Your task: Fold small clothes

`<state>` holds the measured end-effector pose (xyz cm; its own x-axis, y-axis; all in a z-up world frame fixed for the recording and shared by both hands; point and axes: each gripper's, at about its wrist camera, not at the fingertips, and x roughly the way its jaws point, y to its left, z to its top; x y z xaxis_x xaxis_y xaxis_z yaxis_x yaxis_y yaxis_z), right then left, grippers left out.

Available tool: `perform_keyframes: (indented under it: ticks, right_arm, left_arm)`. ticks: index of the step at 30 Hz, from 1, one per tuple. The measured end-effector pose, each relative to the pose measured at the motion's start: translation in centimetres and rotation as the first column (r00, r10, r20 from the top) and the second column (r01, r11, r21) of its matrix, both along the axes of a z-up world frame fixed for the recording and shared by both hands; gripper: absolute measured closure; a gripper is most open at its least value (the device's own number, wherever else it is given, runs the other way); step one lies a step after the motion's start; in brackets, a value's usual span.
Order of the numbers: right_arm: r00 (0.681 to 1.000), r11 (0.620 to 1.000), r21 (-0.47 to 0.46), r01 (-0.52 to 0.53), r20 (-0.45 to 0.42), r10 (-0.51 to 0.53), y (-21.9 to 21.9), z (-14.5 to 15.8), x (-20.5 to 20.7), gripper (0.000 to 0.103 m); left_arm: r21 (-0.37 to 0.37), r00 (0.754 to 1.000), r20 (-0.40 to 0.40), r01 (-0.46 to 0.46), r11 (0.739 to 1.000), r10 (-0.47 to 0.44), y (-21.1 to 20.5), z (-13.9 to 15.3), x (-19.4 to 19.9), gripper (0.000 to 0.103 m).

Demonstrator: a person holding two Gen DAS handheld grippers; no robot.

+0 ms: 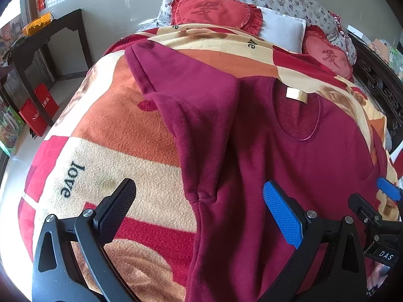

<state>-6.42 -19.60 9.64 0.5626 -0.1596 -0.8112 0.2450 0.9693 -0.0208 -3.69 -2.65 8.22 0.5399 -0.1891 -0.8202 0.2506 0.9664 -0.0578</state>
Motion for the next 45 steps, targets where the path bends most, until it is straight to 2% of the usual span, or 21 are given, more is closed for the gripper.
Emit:
perform_keyframes:
  ticks: [11, 29, 40, 43, 45]
  right_arm:
    - [0.997, 0.997, 0.011, 0.081, -0.003, -0.081, -1.5, -0.3, -0.3, 0.001]
    - [0.996, 0.995, 0.049, 0.092, -0.007, -0.091, -1.9, -1.1, 0.5, 0.001]
    - [0.997, 0.996, 0.062, 0.07, -0.03, -0.068, -1.6, -1.9, 1.2, 0.001]
    - [0.998, 0.995, 0.069, 0.065, -0.029, -0.063, -1.6, -1.9, 1.3, 0.001]
    - [0.998, 0.995, 0.076, 0.059, -0.032, -0.056, -1.5, -2.1, 1.4, 0.001]
  left_arm:
    - [-0.005, 1.0, -0.001, 0.006, 1.0, -0.006, -0.2, 0.1, -0.1, 0.001]
    - [0.007, 0.999, 0.001, -0.034, 0.999, 0.034, 1.1, -0.1, 2.5, 0.001]
    - [0.02, 0.998, -0.005, -0.068, 0.997, 0.068, 2.7, -0.8, 6.0, 0.001]
    - [-0.01, 0.997, -0.015, -0.076, 0.997, 0.075, 3.4, -0.9, 7.7, 0.001]
    - [-0.063, 0.996, -0.027, -0.084, 0.994, 0.083, 4.3, -0.9, 9.2, 0.001]
